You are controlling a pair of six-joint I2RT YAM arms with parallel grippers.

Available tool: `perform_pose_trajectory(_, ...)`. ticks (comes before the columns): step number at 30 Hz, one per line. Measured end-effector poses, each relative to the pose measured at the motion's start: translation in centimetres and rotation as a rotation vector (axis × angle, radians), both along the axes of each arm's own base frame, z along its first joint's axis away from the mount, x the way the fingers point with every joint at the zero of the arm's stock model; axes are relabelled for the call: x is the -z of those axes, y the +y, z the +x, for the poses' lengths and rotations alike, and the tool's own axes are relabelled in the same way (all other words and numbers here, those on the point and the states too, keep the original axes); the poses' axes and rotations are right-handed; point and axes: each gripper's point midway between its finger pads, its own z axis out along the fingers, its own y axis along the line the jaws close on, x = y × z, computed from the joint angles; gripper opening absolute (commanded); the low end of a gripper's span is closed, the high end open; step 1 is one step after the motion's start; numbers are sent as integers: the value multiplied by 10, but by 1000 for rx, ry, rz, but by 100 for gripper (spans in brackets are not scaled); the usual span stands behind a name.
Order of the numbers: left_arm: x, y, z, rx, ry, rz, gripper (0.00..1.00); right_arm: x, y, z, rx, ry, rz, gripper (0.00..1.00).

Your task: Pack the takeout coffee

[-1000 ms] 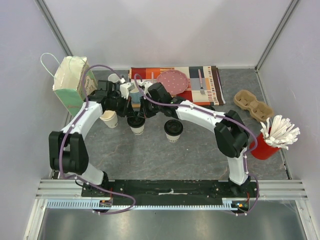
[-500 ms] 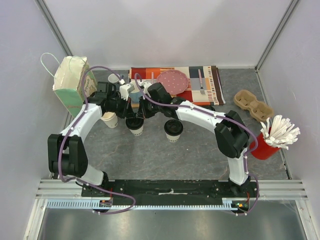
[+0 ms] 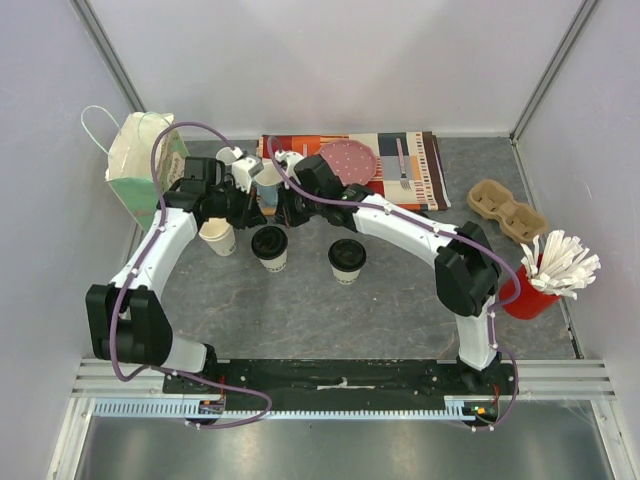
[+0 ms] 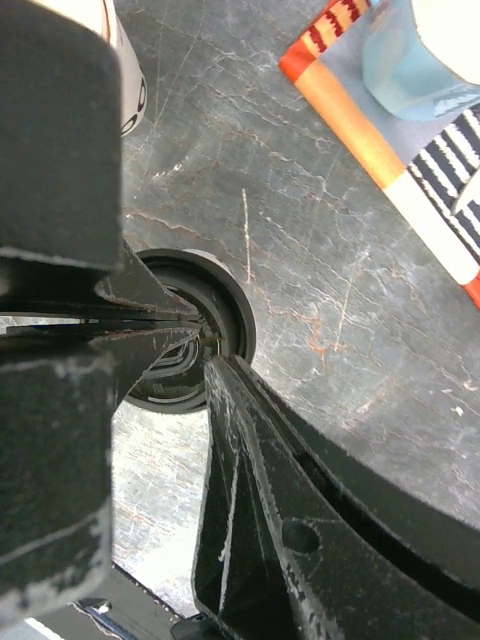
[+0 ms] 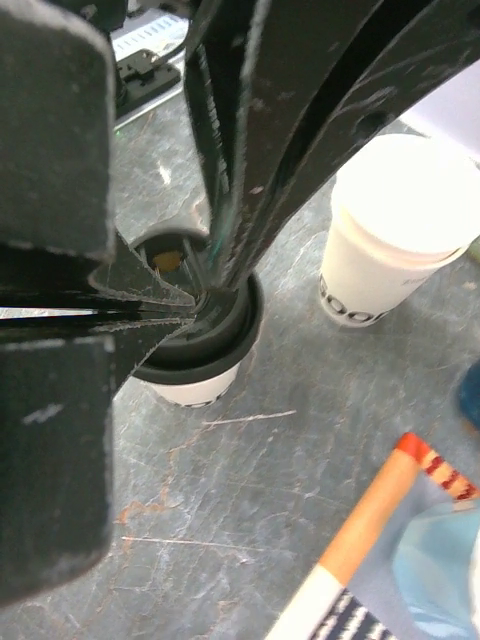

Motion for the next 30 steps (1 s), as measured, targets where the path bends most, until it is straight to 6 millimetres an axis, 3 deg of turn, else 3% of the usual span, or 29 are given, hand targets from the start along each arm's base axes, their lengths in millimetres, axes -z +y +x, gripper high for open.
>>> perform_pose_trajectory(4, 29, 5, -1, -17, 57, 31, 2, 37, -10, -9, 3, 51, -54, 0)
perform_pose_trajectory(6, 47, 6, -5, -16, 106, 37, 2, 39, -7, -8, 3, 50, -24, 0)
perform_pose_trajectory(11, 51, 4, -6, -8, 106, 34, 2, 38, -4, -6, 6, 39, -3, 0)
perform_pose_trajectory(18, 32, 6, -9, -11, 66, 32, 2, 31, -8, -7, 2, 40, -40, 0)
perform_pose_trajectory(25, -23, 12, -2, -27, -70, 28, 2, -20, 6, -2, -29, -46, 2, 0)
perform_pose_trajectory(30, -17, 28, -1, -67, -64, 50, 2, -27, 11, -9, -50, -59, 11, 0)
